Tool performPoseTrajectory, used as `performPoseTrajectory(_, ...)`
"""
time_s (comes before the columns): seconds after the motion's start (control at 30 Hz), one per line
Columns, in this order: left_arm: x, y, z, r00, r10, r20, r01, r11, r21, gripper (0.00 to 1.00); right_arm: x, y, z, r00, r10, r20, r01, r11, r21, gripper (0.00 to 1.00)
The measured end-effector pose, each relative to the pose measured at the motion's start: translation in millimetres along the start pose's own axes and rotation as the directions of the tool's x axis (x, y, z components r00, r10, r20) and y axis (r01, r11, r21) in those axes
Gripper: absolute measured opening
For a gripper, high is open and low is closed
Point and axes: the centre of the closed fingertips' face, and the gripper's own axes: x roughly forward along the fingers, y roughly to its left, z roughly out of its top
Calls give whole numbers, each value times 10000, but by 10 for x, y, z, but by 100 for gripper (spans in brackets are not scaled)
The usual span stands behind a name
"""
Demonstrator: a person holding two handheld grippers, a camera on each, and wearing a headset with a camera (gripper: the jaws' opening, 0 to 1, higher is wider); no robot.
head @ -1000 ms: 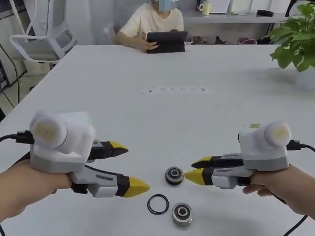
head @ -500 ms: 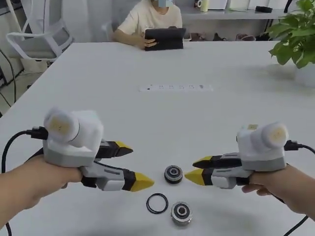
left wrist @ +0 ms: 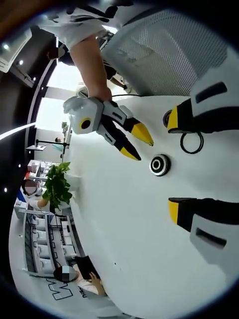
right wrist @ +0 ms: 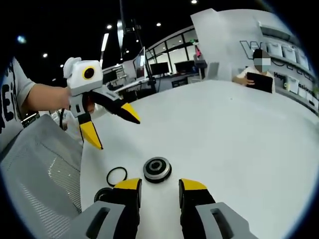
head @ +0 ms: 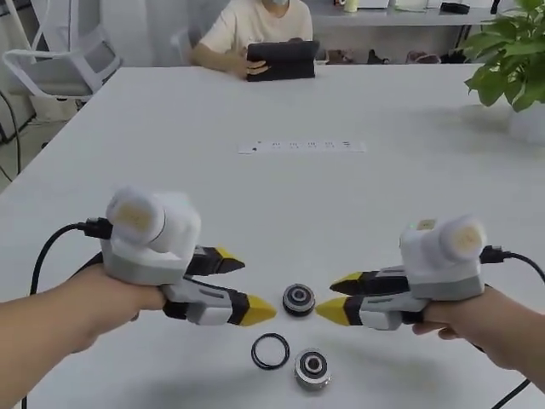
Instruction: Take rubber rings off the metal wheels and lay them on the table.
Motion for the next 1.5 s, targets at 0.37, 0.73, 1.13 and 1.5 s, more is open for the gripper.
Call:
performPoseTrajectory(0.37,250,-42,-17,9993,-266,-280,269,9995,134,42,68,-6,-57,9999,49,-148,-48,10000,50,28)
performPoseTrajectory(0.73,453,-88,29,9986,-407,-342,412,9990,146,35,86,14,-77,9998,132,-175,-132,9999,35,28)
performPoseTrajectory(1.13,612,-124,-6,9965,-526,-652,534,9985,101,25,83,32,-117,9996,190,-230,-190,9998,28,27)
performPoseTrajectory(1.5,673,-70,-32,9969,-209,-752,228,9994,253,13,78,28,-146,9996,172,-226,-171,9998,47,27)
